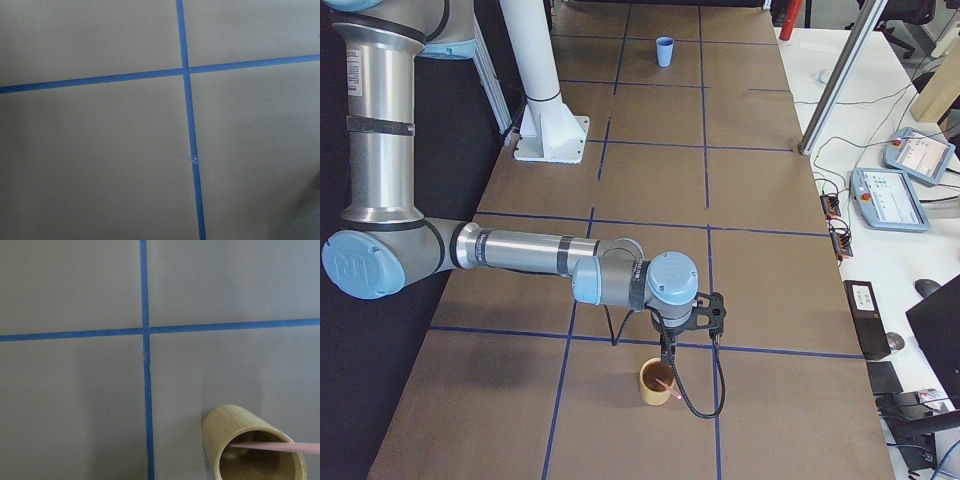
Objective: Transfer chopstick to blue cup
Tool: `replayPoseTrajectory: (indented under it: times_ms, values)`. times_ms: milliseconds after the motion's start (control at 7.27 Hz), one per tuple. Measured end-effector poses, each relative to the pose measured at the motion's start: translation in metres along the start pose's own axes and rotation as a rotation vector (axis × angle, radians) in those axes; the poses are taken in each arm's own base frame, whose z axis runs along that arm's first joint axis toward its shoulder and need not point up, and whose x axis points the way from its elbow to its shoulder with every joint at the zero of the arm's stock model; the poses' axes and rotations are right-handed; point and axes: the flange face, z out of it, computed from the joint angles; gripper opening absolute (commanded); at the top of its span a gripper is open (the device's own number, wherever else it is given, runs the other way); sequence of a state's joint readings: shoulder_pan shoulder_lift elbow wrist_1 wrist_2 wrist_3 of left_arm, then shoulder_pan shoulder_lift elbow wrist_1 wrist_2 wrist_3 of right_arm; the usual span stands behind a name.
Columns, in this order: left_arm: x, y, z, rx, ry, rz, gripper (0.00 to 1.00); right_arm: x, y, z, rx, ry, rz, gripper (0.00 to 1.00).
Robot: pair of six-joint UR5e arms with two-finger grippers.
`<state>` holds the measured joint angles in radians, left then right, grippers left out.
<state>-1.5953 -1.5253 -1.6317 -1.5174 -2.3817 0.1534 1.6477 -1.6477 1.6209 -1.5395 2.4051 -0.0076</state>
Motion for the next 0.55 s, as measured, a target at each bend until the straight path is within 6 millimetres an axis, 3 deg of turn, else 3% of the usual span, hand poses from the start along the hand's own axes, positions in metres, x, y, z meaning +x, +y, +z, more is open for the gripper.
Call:
replayPoseTrajectory:
  times_ms: [275, 412, 550]
  values:
    - [0.012, -0.004, -0.009, 0.022, -0.003, -0.006, 1.0, -0.002, 0.0, -0.002, 0.012, 0.003, -0.011, 1.0]
    - [0.036, -0.008, -0.02, 0.042, -0.004, -0.03, 1.0, -0.001, 0.0, -0.001, 0.017, 0.005, -0.015, 1.0]
    - [0.079, -0.011, -0.024, 0.05, -0.001, -0.065, 1.0, 0.0, 0.0, 0.0, 0.019, 0.006, -0.017, 1.0]
